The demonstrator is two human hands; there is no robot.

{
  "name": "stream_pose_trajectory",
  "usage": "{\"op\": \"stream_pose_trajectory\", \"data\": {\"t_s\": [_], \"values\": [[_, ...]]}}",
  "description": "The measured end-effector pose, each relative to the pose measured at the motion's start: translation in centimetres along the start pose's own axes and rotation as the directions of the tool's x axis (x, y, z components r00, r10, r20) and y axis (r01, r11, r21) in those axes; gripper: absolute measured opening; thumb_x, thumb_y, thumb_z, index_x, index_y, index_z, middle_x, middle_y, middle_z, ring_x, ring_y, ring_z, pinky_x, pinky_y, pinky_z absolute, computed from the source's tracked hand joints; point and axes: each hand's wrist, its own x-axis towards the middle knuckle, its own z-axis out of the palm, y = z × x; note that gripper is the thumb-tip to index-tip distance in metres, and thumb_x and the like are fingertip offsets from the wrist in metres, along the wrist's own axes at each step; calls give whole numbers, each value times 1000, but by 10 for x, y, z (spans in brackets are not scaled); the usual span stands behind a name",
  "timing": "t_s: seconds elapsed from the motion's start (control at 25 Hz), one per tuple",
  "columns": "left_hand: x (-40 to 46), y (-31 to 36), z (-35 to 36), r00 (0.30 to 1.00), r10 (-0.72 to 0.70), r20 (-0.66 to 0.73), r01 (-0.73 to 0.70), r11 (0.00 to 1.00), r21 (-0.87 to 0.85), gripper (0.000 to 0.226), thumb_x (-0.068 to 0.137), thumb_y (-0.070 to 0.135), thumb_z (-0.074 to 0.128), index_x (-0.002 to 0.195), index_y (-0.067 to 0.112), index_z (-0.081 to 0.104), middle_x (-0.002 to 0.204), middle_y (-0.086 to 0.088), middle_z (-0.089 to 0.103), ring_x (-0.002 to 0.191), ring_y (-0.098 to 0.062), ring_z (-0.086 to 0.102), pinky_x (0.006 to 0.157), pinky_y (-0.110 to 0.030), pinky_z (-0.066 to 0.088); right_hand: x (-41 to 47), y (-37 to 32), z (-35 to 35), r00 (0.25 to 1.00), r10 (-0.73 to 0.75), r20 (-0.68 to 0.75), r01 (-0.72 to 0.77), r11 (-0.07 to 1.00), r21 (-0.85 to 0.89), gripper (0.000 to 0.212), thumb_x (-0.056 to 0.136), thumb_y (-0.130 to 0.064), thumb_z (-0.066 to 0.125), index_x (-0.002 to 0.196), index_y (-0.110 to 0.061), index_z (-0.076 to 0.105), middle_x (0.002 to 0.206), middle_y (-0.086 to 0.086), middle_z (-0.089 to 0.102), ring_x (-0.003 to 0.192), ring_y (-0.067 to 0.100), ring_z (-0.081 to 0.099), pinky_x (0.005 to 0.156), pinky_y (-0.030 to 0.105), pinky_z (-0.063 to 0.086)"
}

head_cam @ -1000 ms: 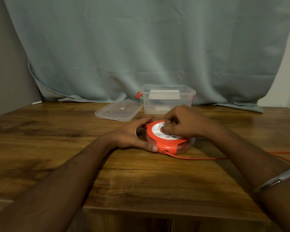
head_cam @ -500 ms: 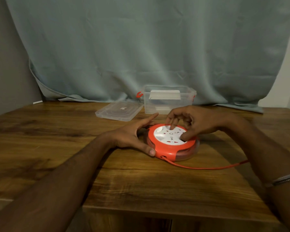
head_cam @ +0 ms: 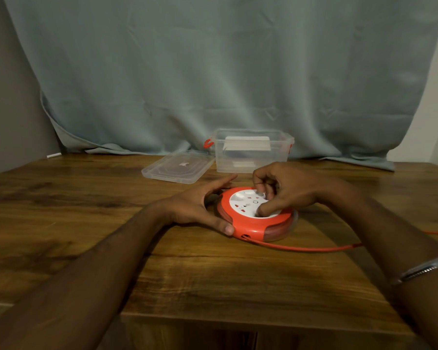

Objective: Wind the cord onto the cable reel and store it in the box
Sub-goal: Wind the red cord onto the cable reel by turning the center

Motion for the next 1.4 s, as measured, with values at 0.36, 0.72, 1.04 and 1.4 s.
{"op": "stream_pose_trajectory", "data": {"t_s": [0.36,0.72,1.04,1.4], "values": [[-1,3,1,1000,6,-19,-6,1000,0,137,53,56,96,165,48,19,158,23,39,150,-7,36,125,-36,34,8,-8,12,997,24,-76,-30,996,-87,46,66,-49,78,49,-18,49,43,-8,48,45,6,45,55,31,38],[2,1,3,999,32,-11,-32,999,-11,131,61,42,100,165,47,20,153,26,41,143,-1,40,115,-20,36,13,-4,11,975,-51,-218,16,987,-157,30,83,-32,78,64,-19,60,56,-8,60,51,6,52,54,31,41],[3,-6,-1,998,58,28,-57,998,-35,136,49,58,102,163,48,29,167,20,35,153,-8,34,128,-42,30,0,12,-14,979,-76,187,41,981,188,66,78,12,74,127,-26,52,125,-15,76,65,18,51,57,30,44],[6,-10,-3,984,88,155,-75,993,-90,136,57,48,102,166,44,22,169,17,34,156,-7,31,131,-47,23,0,14,-12,960,-127,251,39,943,329,78,77,20,77,129,-28,47,125,5,78,58,15,42,53,29,38]]}}
